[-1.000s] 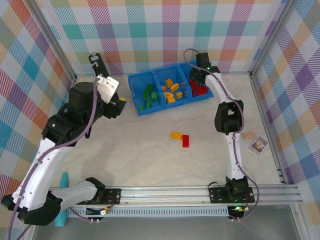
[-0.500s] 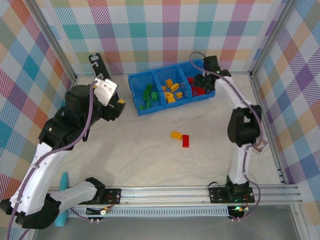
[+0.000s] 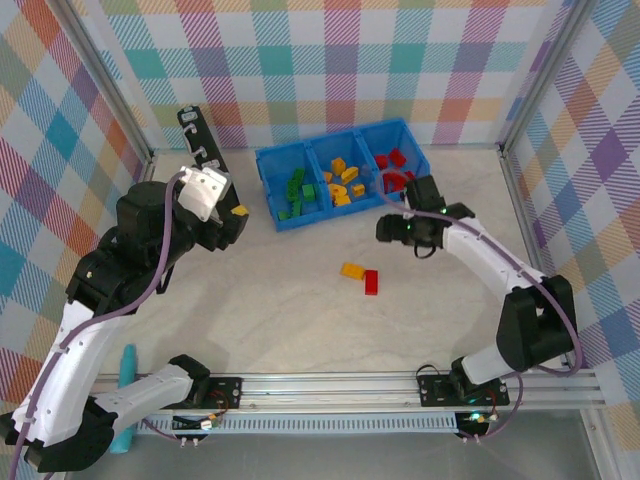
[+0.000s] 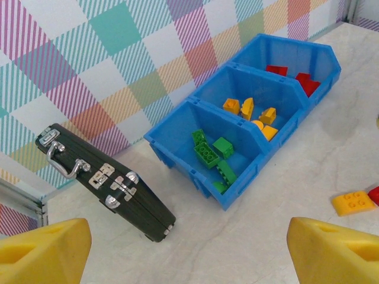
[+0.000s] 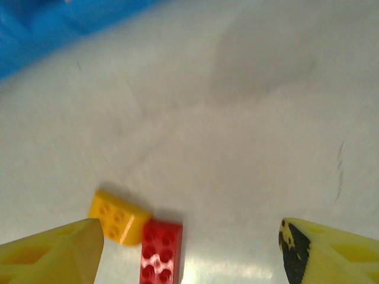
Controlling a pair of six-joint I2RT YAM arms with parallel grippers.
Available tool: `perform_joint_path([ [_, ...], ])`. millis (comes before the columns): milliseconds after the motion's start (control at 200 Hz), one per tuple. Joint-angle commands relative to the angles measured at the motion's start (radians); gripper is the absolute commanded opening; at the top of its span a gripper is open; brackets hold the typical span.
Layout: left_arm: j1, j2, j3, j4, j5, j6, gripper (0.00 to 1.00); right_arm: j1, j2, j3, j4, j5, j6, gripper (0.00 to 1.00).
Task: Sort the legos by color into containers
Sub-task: Pick up the lego from the center of the table.
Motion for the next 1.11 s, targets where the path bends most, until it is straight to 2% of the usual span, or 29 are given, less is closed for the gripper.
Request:
perform_joint_path([
  [0,0.009,-0.005,-0.004,0.024,0.027,-0.023,0.86,0.064,-0.049,-0.074,0.045,-0.049,0.100,0.80],
  [235,0.010,0.014,-0.001,0.039,0.047,-0.026,0.86,0.169,-0.002,-0.158,0.100,-0.045,0.131,0.82],
  [400,0.009,0.030,0.013,0.028,0.044,-0.039,0.86,0.189,0.067,-0.167,0.102,-0.028,0.088,0.82],
  [640,0.010,0.046,0.024,0.042,0.043,-0.080,0.85,0.192,0.129,-0.162,0.085,-0.019,0.025,0.75],
  [895,0.008,0.100,0.058,0.037,0.065,-0.112,0.85,0.193,0.213,-0.135,0.073,0.008,0.013,0.59],
  [1015,0.010,0.128,0.070,0.040,0.080,-0.148,0.85,0.192,0.246,-0.109,0.039,0.037,0.016,0.41],
  [1100,0.008,0.155,0.073,0.043,0.092,-0.213,0.84,0.192,0.237,-0.100,0.019,0.051,0.013,0.33],
])
